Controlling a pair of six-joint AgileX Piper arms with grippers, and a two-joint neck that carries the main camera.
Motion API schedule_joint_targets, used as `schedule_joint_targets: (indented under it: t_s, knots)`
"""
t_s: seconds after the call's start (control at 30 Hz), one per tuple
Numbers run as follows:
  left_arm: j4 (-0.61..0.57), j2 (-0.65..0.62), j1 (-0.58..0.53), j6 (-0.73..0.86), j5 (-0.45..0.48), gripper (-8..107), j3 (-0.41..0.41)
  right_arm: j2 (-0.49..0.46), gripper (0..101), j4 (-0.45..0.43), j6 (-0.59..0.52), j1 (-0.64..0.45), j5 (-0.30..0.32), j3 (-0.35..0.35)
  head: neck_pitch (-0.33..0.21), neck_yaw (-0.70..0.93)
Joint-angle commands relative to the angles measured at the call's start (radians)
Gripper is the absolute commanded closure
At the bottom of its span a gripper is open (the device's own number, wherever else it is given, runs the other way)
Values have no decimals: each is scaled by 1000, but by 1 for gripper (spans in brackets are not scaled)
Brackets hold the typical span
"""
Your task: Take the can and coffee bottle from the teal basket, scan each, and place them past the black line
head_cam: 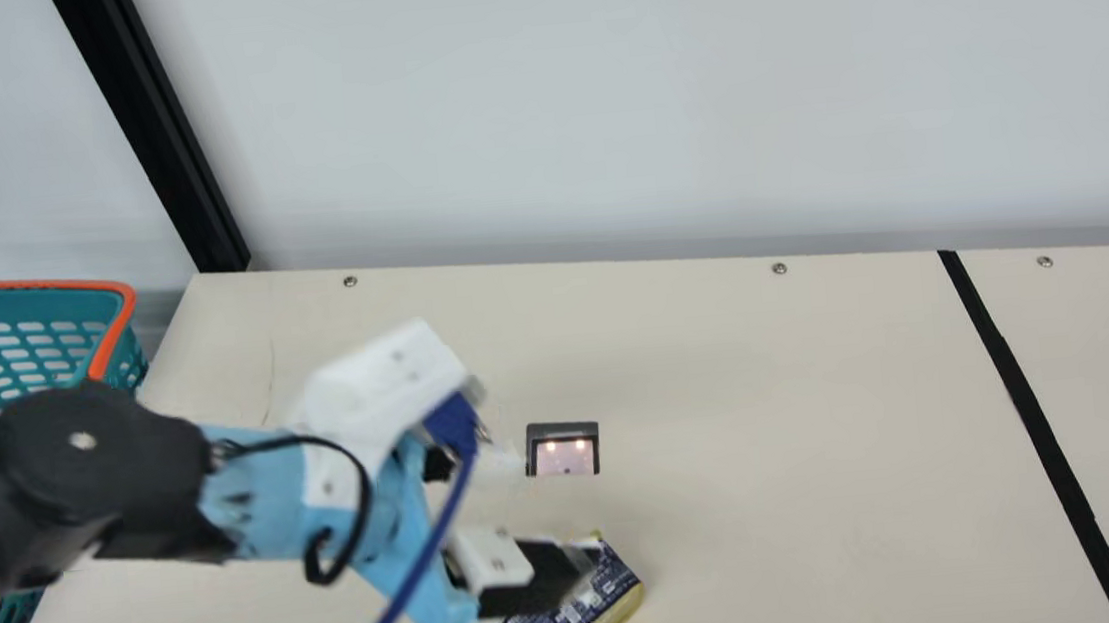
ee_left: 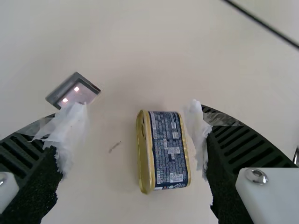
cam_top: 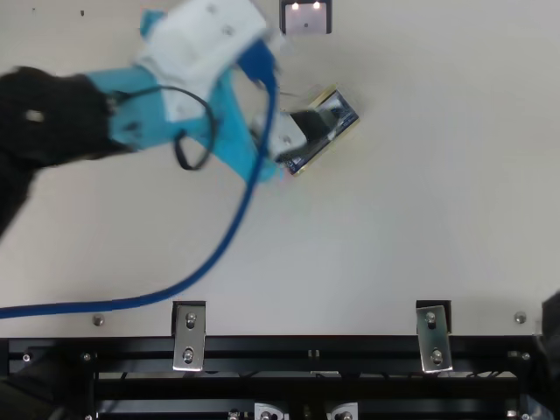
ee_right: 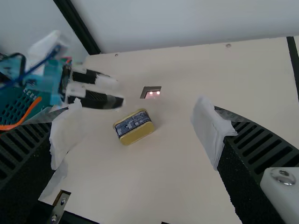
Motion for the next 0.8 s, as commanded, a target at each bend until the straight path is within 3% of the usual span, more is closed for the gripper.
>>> schedule_joint_targets:
  t_s: [0.0, 0.17, 0.37, 0.4, 0.47, 0.57, 0.67, 0.77]
  knots:
    - [-78, -40, 95, 11, 36, 9, -2, 61, 0, -1, -26, 24, -35, -1, -7, 0]
    - [-219, -99, 237, 85, 69, 9, 22, 200, 0, -14, -76, 102, -118, 3, -7, 0]
    - [-456, -171, 373, 173, 73, 9, 136, 401, 0, 18, -163, 144, -207, -14, -7, 0]
    - [-335, -157, 327, 176, 78, 9, 95, 315, 0, -4, -129, 153, -190, -10, -7, 0]
    - [-399, -172, 363, 194, 73, 9, 128, 369, 0, 16, -161, 152, -221, -13, -7, 0]
    - [-451, -172, 371, 196, 68, 9, 135, 405, 0, 11, -164, 152, -214, -12, -7, 0]
    - [-432, -180, 367, 161, 69, 9, 120, 404, 0, 7, -159, 156, -217, -13, -7, 0]
    - [-435, -196, 362, 213, 15, 9, 112, 441, 0, -28, -177, 174, -196, -33, -7, 0]
